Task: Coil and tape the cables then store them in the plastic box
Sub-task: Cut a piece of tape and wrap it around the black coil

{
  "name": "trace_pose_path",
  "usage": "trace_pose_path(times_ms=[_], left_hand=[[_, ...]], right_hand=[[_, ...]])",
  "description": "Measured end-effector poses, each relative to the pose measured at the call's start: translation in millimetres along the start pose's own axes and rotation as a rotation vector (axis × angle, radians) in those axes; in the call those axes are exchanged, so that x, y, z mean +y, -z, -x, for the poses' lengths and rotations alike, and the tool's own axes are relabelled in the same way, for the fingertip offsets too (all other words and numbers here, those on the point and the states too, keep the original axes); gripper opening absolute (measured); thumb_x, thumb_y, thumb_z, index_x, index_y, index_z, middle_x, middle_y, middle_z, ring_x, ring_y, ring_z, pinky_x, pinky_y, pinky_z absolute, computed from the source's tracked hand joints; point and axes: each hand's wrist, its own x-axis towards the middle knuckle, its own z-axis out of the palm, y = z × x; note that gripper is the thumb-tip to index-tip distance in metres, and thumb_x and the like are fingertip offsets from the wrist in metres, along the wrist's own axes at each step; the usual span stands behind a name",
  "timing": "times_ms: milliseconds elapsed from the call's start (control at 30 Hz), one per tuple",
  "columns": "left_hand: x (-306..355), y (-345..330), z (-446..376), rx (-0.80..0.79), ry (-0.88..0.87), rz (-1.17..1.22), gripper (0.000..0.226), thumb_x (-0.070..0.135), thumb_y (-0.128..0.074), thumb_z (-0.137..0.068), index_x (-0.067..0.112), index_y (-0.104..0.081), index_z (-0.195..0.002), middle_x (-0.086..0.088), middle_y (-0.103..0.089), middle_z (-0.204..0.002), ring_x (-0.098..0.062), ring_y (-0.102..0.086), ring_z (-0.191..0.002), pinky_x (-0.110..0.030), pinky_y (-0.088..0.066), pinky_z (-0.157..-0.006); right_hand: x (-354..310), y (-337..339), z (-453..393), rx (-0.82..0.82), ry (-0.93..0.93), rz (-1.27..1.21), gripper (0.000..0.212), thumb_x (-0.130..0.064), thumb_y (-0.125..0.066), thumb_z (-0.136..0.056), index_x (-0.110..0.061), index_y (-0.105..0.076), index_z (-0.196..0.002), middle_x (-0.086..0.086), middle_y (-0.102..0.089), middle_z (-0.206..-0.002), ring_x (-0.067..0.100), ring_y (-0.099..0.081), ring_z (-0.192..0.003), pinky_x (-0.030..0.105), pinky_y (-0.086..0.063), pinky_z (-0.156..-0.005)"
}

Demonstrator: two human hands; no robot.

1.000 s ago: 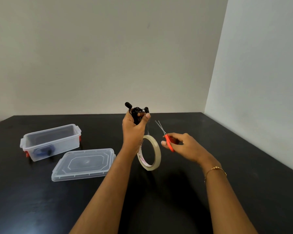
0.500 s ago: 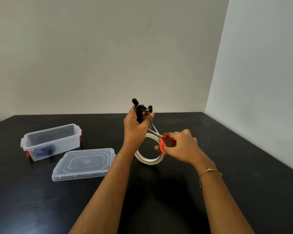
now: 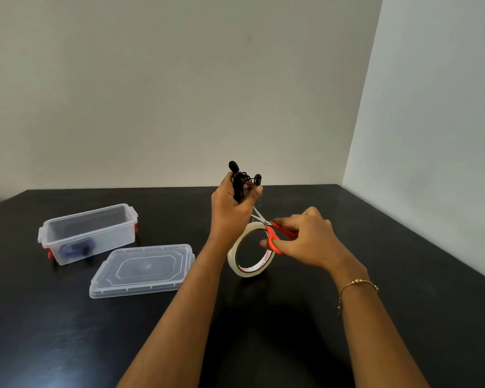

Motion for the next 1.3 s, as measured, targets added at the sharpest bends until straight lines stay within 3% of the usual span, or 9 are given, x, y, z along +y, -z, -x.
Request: trace_pose_path(times_ms=[267, 533, 633, 700, 800, 933, 1033, 1167, 1300], left_hand=[[-1.1, 0.3, 1.1, 0.002, 0.005, 0.022, 0.014, 0.010, -0.064, -0.084, 0.010, -0.055, -0.094, 0.008, -0.063, -0.081, 0.006, -0.062, -0.075, -0.007, -0.048, -0.071], [2.7, 0.1, 0.1, 0.054, 0.058, 0.091, 0.013, 0.010, -0.064, -0.085, 0.019, -0.054, -0.085, 0.008, -0.062, -0.077, 0.004, -0.061, -0.071, -0.014, -0.051, -0.073], [0.4, -0.7, 0.5, 0.056, 0.133, 0.111, 0.015, 0.013, -0.065, -0.084, 0.024, -0.055, -0.084, 0.006, -0.064, -0.081, -0.007, -0.063, -0.082, -0.028, -0.052, -0.085], [-0.2, -1.5, 1.8, 0.058, 0.164, 0.109, 0.016, 0.013, -0.066, -0.083, 0.025, -0.055, -0.083, 0.005, -0.065, -0.081, -0.009, -0.064, -0.083, -0.029, -0.051, -0.087], [1.5, -2.8, 5.1, 0.059, 0.191, 0.135, 0.017, 0.011, -0.065, -0.083, 0.024, -0.055, -0.081, 0.007, -0.064, -0.079, 0.000, -0.064, -0.074, -0.021, -0.051, -0.079], [0.2, -5.2, 8.7, 0.050, 0.233, 0.135, 0.013, 0.012, -0.066, -0.084, 0.022, -0.056, -0.083, 0.007, -0.064, -0.080, -0.004, -0.064, -0.077, -0.022, -0.051, -0.081], [-2.5, -6.2, 10.4, 0.027, 0.241, 0.141, 0.012, 0.012, -0.066, -0.083, 0.020, -0.058, -0.083, 0.004, -0.065, -0.080, -0.011, -0.065, -0.081, -0.026, -0.052, -0.082], [-4.5, -8.9, 13.7, -0.005, 0.268, 0.127, 0.011, 0.012, -0.066, -0.083, 0.019, -0.057, -0.084, -0.002, -0.066, -0.085, -0.016, -0.066, -0.085, -0.025, -0.051, -0.080], [-3.4, -10.8, 16.3, -0.056, 0.318, 0.150, 0.013, 0.012, -0.065, -0.083, 0.022, -0.056, -0.084, 0.002, -0.066, -0.085, -0.014, -0.065, -0.087, -0.025, -0.051, -0.082]], right_hand=[[5.9, -0.6, -1.7, -0.001, 0.001, 0.004, 0.046, -0.051, -0.060, -0.080, -0.027, -0.061, -0.119, -0.002, -0.064, -0.103, 0.008, -0.032, -0.098, 0.036, -0.031, -0.083], [19.7, -5.2, -7.0, -0.062, -0.074, -0.077, 0.043, -0.045, -0.065, -0.077, -0.026, -0.063, -0.116, -0.004, -0.067, -0.091, 0.020, -0.054, -0.101, 0.050, -0.046, -0.090], [28.1, -6.1, -7.9, -0.106, -0.168, -0.105, 0.034, -0.043, -0.064, -0.079, -0.020, -0.067, -0.103, -0.007, -0.059, -0.074, 0.016, -0.054, -0.085, 0.047, -0.048, -0.088], [39.0, -7.7, -8.4, -0.088, -0.276, -0.121, 0.031, -0.039, -0.065, -0.080, -0.014, -0.064, -0.098, -0.003, -0.059, -0.076, 0.014, -0.055, -0.079, 0.043, -0.051, -0.086], [58.9, -8.9, -5.3, -0.024, -0.498, -0.102, 0.046, -0.034, -0.073, -0.075, -0.010, -0.049, -0.106, 0.005, -0.058, -0.095, 0.023, -0.058, -0.095, 0.034, -0.047, -0.078], [78.3, -13.4, 0.6, 0.034, -0.723, 0.050, 0.042, -0.029, -0.076, -0.073, -0.006, -0.060, -0.105, 0.015, -0.063, -0.106, 0.034, -0.056, -0.103, 0.031, -0.040, -0.072], [80.1, -17.3, -0.8, 0.079, -0.774, 0.095, 0.031, -0.023, -0.072, -0.077, -0.009, -0.064, -0.103, 0.016, -0.063, -0.109, 0.035, -0.055, -0.105, 0.030, -0.039, -0.071], [76.8, -16.6, -4.8, 0.070, -0.759, 0.122, 0.043, -0.020, -0.077, -0.074, -0.006, -0.060, -0.110, 0.017, -0.049, -0.124, 0.036, -0.054, -0.109, 0.033, -0.044, -0.079], [71.9, -15.6, -10.0, -0.017, -0.755, 0.091, 0.043, -0.020, -0.080, -0.070, -0.002, -0.061, -0.104, 0.015, -0.064, -0.106, 0.030, -0.060, -0.103, 0.031, -0.047, -0.076]])
